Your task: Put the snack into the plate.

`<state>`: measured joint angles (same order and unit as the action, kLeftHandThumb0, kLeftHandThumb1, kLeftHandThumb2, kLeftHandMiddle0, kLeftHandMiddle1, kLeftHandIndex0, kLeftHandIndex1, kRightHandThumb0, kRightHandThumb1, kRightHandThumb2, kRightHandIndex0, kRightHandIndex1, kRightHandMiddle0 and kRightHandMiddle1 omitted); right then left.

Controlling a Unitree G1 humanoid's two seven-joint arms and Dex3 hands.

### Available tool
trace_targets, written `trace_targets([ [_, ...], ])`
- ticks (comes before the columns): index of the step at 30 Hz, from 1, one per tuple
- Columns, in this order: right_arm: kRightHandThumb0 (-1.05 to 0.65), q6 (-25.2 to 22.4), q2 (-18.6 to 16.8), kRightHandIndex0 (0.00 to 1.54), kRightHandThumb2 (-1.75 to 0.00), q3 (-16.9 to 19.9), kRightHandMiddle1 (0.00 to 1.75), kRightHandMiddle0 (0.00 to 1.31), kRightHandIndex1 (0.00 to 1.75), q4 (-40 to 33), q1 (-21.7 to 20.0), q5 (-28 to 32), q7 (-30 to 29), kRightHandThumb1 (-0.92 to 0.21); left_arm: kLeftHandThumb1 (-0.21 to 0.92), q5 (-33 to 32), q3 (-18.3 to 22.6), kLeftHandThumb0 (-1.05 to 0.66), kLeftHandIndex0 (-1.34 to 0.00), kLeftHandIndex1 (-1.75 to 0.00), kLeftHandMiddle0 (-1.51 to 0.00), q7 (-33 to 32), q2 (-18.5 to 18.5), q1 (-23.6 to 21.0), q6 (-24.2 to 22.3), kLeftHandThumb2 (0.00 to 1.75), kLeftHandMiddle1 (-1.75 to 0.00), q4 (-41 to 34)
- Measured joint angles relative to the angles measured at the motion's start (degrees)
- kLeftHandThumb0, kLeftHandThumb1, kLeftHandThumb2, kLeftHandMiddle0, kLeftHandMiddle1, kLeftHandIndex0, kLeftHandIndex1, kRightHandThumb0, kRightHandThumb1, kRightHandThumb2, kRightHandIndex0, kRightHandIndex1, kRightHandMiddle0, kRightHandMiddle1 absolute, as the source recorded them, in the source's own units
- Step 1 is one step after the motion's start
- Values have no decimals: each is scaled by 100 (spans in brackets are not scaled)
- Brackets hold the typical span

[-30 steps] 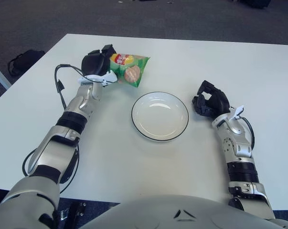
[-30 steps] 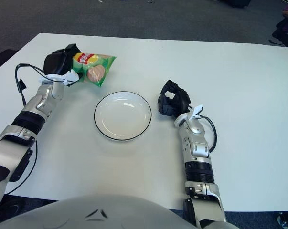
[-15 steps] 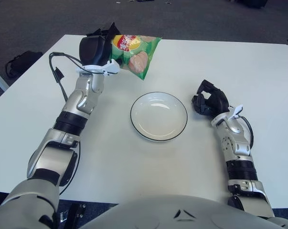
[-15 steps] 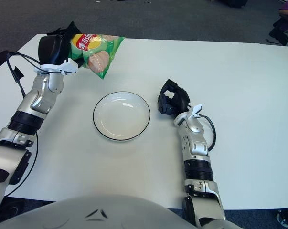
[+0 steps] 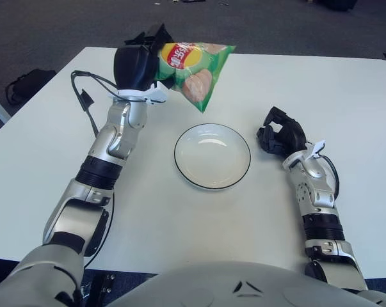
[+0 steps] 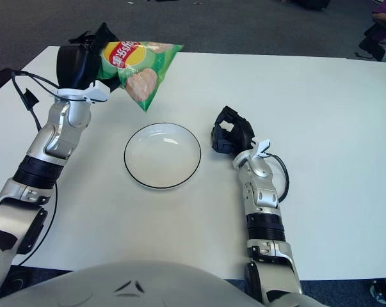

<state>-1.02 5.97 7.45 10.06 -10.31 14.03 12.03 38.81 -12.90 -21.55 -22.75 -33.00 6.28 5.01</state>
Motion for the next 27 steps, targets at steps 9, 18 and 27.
trace_targets([
  [9,-48,-14,-2,123,-133,0,175,62,175,-2,2,0,-5,-31,-9,-180,39,0,-69,-175,-93,334,-3,148,566,175,-167,-269],
  [18,-51,-23,2,125,-141,-4,175,67,175,-3,2,-2,-7,-24,-7,-164,13,0,-68,-175,-91,361,78,290,1149,175,-170,-410],
  [27,-51,-31,5,126,-141,-11,175,67,175,-8,2,-8,-17,-24,-6,-353,-5,0,-67,-175,-89,723,211,530,1486,175,-174,-523],
])
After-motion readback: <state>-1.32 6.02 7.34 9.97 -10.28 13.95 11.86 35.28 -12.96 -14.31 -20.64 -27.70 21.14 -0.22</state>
